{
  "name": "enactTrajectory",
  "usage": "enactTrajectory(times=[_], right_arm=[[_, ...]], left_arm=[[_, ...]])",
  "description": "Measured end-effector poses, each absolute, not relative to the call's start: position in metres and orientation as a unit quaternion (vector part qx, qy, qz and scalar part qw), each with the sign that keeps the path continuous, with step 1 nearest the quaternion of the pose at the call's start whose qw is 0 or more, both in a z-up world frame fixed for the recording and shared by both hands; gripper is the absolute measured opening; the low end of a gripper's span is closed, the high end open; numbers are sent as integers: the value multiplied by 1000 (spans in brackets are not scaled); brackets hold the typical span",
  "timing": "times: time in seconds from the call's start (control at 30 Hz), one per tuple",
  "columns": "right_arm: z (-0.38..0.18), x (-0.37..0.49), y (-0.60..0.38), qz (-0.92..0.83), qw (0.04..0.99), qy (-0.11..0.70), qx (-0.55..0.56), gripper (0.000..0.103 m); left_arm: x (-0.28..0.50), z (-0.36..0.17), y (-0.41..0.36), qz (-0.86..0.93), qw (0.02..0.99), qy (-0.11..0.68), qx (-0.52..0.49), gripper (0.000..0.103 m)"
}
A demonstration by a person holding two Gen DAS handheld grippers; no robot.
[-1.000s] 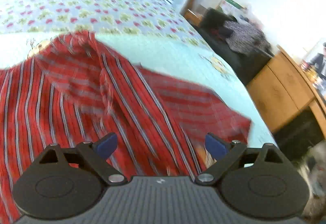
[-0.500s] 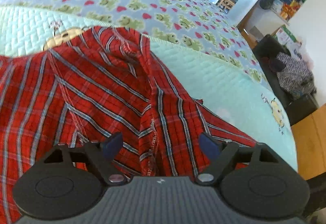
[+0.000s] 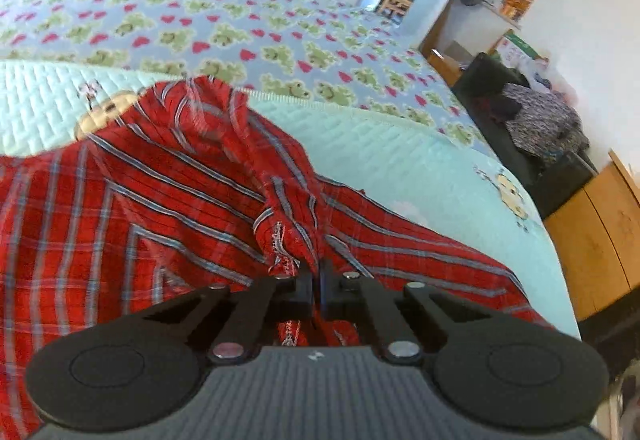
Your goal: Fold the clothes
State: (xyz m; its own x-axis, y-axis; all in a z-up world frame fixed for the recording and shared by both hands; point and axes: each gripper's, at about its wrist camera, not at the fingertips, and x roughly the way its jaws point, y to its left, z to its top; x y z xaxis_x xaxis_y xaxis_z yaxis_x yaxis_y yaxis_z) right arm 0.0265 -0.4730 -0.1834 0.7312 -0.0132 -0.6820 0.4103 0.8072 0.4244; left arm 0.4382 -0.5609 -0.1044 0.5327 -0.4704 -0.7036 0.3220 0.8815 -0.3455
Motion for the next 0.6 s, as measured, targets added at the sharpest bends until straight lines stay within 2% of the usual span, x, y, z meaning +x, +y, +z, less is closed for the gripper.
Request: enactTrajectory(times=[0.13, 0.33, 0.6], right_arm=[[-159, 10, -465, -184, 904, 340, 182, 89], [-160, -4, -437, -193, 889, 413, 39, 89], [-160, -14, -407, -179, 886, 427, -18, 87]], left_arm=[[420, -83, -547, -252, 867, 425, -65, 1], [416, -69, -521, -259, 852, 446, -94, 2], [413, -64, -512, -271, 836, 472, -75, 2]])
